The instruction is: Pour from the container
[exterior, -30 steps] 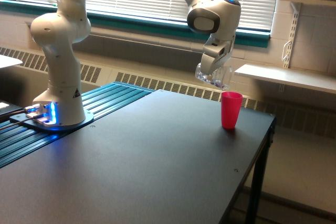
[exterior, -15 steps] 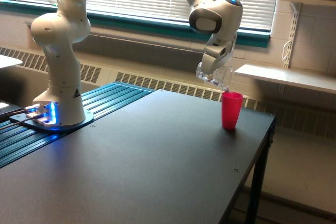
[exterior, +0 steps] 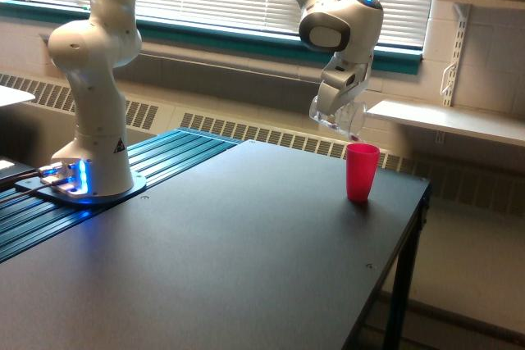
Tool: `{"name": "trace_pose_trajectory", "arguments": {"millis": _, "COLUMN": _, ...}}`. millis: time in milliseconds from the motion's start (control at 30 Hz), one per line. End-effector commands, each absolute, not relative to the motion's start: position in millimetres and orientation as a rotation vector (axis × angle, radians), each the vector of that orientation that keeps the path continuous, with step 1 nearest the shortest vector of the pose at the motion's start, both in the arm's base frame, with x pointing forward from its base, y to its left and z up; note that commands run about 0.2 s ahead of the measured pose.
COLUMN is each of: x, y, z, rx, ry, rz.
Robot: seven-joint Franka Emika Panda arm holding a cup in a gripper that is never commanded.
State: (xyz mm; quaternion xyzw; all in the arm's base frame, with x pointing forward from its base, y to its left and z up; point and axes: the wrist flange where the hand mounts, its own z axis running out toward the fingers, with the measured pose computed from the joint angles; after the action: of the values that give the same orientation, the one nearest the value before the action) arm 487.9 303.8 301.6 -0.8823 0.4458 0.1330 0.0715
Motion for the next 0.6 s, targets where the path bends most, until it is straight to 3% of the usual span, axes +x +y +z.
{"name": "trace_pose_trajectory", "arguments": {"millis": 33, "x": 490.1, "y": 305.7, "z": 302.9, "rx": -2.619, "ry": 1.385, "rz": 0.436}}
{"name": "trace_pose_trajectory", "arguments": {"millis": 600, "x": 496.4, "y": 304.0, "z": 298.8, "rx": -2.597, "ry": 1.44, "rz": 0.451}}
